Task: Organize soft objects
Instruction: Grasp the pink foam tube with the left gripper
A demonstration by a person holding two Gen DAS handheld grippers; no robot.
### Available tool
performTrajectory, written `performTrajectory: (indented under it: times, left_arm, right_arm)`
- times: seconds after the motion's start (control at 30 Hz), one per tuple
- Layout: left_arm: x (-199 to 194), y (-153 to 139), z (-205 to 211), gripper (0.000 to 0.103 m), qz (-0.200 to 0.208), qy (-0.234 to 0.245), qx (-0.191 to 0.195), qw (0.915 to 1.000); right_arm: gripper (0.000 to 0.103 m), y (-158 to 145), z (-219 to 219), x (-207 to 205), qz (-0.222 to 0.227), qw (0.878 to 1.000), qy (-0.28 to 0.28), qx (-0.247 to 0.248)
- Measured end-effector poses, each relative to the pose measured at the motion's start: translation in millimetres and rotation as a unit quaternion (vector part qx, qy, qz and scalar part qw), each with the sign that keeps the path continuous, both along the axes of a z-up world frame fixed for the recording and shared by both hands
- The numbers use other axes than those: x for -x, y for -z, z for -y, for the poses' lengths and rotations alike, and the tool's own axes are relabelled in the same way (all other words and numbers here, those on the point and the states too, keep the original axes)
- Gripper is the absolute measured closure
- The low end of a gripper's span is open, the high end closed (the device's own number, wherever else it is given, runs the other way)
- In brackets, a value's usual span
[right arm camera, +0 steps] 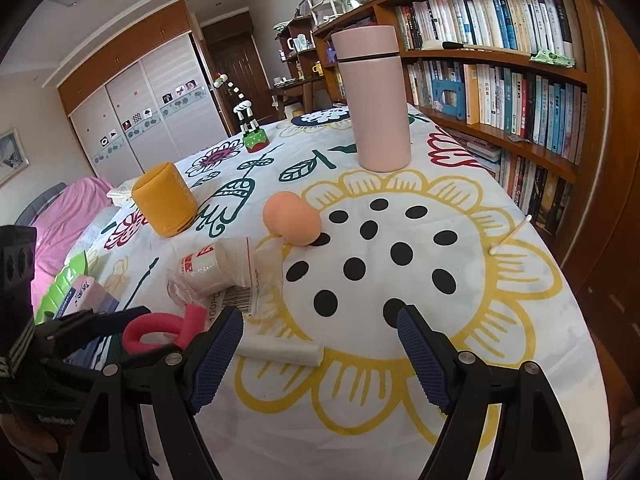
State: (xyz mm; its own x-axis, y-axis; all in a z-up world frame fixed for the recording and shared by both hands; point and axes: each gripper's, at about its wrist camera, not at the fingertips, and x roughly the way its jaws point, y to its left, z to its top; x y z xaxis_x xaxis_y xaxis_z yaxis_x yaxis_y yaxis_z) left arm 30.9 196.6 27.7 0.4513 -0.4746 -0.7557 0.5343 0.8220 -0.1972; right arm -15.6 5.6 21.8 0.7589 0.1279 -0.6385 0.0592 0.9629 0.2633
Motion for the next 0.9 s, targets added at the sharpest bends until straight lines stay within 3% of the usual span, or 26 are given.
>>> performTrajectory:
  times: [0.1, 0.17, 0.37, 0.9]
  left_arm:
    - [1.1, 2.1, 0.1, 0.026, -0.003, 0.008, 0.004, 1.0]
    - [2.2, 2.5, 0.6, 0.043, -0.007, 0.016, 0.006, 0.9998]
    - [9.5, 3.3, 1.0, 0.067, -0.013, 0.027, -0.001, 0.9996]
    - [35.6, -20.5, -26.7, 0.067, 0.011, 0.014, 0.005, 0.9998]
  right_arm:
    - [0.02, 0.2, -1.3, -0.1, 0.0, 1.0, -0.001, 0.0]
    - [0.02, 0.0, -2.1, 0.0, 0.0, 1.0, -0.001, 0.001]
    - [0.02, -1.7, -4.1, 0.2, 0.001, 1.0, -0.002, 0.002]
    - [0.02, -12.5, -23.7, -4.5, 0.011, 1.0, -0.028, 0.005]
